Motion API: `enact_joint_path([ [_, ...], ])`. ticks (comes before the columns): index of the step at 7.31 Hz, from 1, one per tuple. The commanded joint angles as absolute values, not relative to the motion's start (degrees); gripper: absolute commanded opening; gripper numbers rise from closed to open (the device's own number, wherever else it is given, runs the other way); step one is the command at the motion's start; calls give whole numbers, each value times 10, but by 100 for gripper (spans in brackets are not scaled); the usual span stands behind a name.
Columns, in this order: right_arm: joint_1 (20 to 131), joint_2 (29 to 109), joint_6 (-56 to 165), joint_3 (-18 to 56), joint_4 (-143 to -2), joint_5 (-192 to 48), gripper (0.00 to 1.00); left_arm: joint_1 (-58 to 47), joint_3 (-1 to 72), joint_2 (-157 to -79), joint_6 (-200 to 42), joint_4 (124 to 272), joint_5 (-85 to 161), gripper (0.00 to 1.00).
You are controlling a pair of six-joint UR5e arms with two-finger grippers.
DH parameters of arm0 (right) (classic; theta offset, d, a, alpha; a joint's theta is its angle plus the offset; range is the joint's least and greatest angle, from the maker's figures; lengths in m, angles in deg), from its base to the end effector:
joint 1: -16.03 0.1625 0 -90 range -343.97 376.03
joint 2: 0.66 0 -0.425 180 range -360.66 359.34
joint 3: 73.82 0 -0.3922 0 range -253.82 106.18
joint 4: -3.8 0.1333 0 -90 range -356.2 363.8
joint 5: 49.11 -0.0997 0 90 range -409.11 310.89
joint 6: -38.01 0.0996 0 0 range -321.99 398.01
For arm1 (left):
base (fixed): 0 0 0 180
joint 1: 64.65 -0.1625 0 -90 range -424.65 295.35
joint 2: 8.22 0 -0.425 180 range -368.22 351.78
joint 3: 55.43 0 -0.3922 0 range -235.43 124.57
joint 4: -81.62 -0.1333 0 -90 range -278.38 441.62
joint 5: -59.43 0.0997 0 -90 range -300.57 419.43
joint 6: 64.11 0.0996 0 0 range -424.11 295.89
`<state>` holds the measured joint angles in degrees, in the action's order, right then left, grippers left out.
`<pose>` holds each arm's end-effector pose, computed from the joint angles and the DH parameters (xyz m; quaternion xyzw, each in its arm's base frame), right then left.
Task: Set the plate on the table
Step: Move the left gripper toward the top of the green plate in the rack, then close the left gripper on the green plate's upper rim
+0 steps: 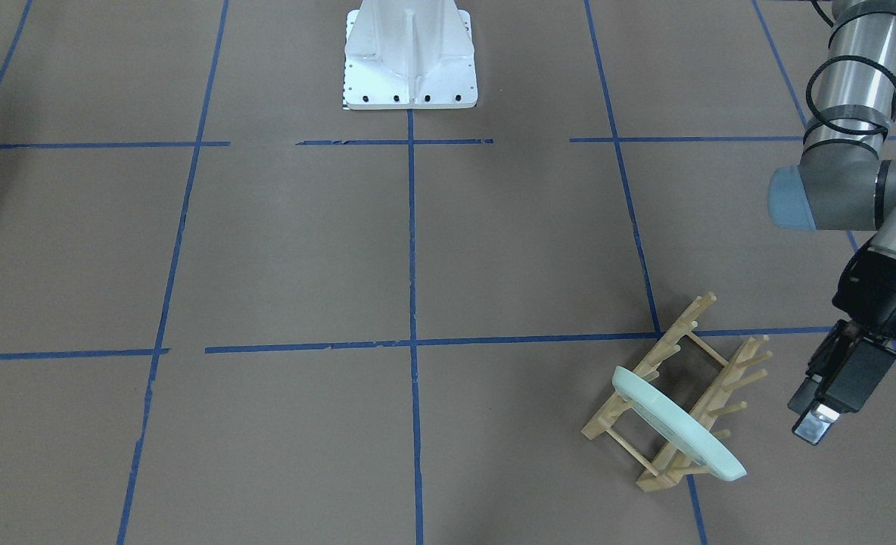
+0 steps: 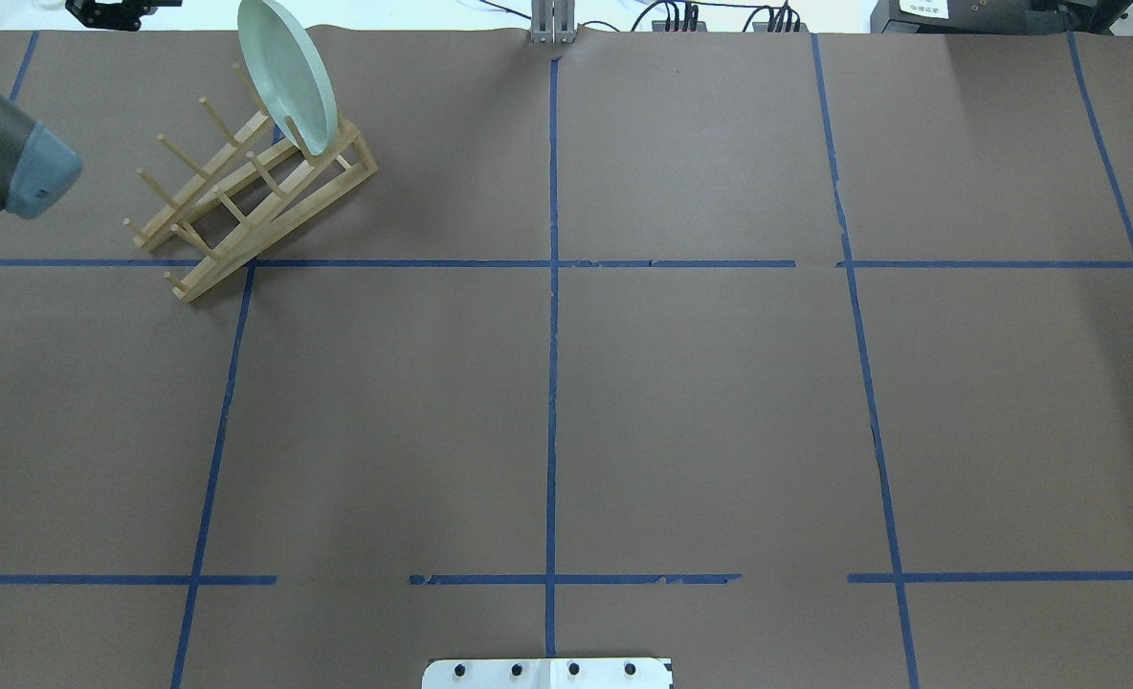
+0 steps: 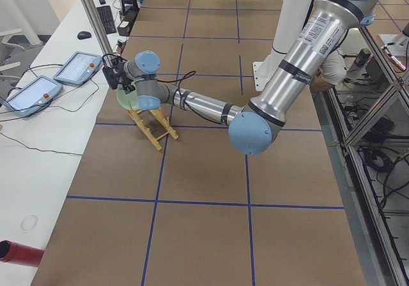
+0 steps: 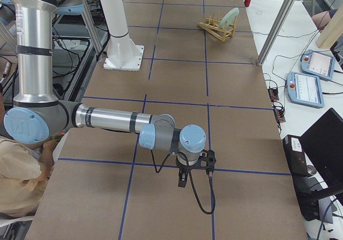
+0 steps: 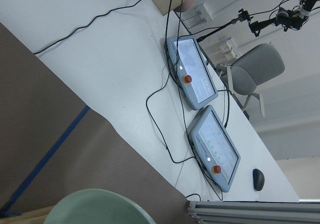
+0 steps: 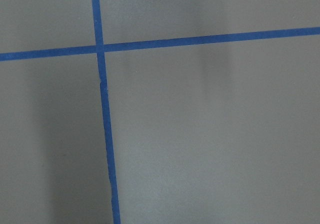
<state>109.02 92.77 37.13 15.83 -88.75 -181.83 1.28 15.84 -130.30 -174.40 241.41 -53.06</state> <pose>0.0895 -0.4529 0.6963 -0.0391 -0.3652 0.0372 0.9294 0.2029 -0.6876 0.3441 0.1179 0.6564 -0.4070 0.6241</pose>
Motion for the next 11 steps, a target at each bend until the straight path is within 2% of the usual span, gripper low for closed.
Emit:
enact_joint_path([
  [1, 1090, 927, 371, 158, -887, -1818, 100, 0, 123, -1307, -1770, 2465, -557, 100],
  [4, 1090, 928, 371, 158, -887, -1818, 100, -14, 77, -1352, -1772, 2469, -579, 100],
  [6, 1090, 928, 371, 158, -887, -1818, 100, -23, 68, -1361, -1771, 2469, -576, 90],
  [7, 1090, 928, 371, 158, -887, -1818, 100, -24, 66, -1364, -1770, 2469, -575, 74],
  [8, 1090, 928, 371, 158, -887, -1818, 100, -24, 67, -1363, -1769, 2469, -575, 32],
  [9, 1090, 928, 371, 158, -887, -1818, 100, -24, 67, -1363, -1764, 2468, -575, 0],
  [11, 1090, 928, 371, 158, -887, -1818, 100, -23, 81, -1362, -1763, 2469, -575, 0],
])
